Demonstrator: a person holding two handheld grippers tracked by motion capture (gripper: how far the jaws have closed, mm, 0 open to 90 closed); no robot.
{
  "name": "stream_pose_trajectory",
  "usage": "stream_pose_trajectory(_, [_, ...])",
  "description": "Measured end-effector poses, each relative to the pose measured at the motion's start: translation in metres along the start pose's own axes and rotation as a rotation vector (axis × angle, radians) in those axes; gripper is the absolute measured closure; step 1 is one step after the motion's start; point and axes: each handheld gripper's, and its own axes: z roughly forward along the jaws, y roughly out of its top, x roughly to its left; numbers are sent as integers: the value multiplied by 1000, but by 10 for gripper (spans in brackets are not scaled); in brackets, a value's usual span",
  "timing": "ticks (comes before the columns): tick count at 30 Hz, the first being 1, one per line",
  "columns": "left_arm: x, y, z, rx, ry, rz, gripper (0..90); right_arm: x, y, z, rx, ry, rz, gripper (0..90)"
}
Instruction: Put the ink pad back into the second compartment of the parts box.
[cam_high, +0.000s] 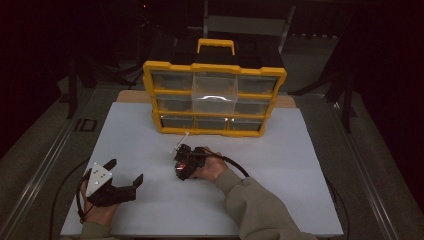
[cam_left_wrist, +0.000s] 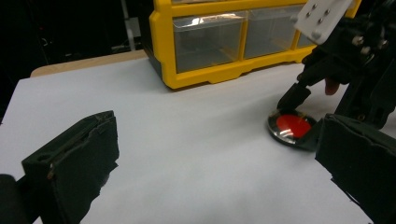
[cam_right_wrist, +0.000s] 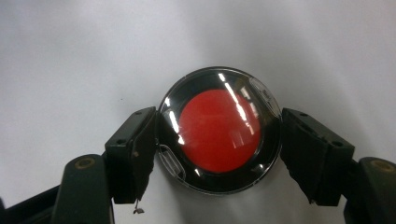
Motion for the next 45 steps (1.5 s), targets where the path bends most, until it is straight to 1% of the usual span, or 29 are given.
stream_pose_trajectory(3, [0,0,0,0,1,2,0,-3,-2,-6,-6,-2,22,297])
stream_pose_trajectory(5, [0,0,0,0,3,2,0,-4,-4,-9,-6,-8,24,297])
stream_pose_trajectory(6, [0,0,0,-2,4,1,0,-4,-4,-11,-6,-9,33,297])
stream_pose_trajectory(10, [0,0,0,-3,5,-1,0,-7,-7,-16,-14,-11,36,297])
stream_pose_trajectory(12, [0,0,-1,-5,5,0,0,-8,-9,-21,-16,-17,46,297])
stream_pose_trajectory(16, [0,0,-1,-6,7,-1,0,-8,-13,-28,-13,-27,49,297])
stream_pose_trajectory(17, [0,0,-1,-6,7,-2,0,-9,-14,-29,-11,-30,43,297])
stream_pose_trajectory(18, [0,0,-1,-5,7,-1,0,-8,-15,-31,-11,-35,54,297])
stream_pose_trajectory(19, [0,0,-1,-4,8,0,0,-10,-17,-33,-12,-37,46,297])
stream_pose_trajectory(20, [0,0,-1,-4,9,0,0,-10,-18,-35,-15,-41,60,297])
stream_pose_trajectory(22, [0,0,-1,-4,9,-1,0,-11,-20,-39,-15,-46,66,297])
stream_pose_trajectory(26, [0,0,0,-5,8,-1,0,-14,-26,-48,-21,-54,67,297])
stream_pose_trajectory(27, [0,0,0,-4,8,-1,0,-15,-27,-50,-23,-57,57,297])
stream_pose_trajectory(30, [-1,0,-1,-6,8,-1,0,-16,-31,-57,-29,-64,74,297])
stream_pose_trajectory(37, [-1,0,0,0,6,1,0,-20,-41,-70,-38,-82,86,297])
stream_pose_trajectory(41, [-1,0,0,1,6,3,0,-23,-45,-74,-42,-87,86,297])
stream_pose_trajectory(42, [-1,0,0,0,6,2,0,-24,-48,-77,-39,-89,101,297])
stream_pose_trajectory(45, [-1,0,0,1,6,2,0,-26,-52,-80,-41,-92,104,297])
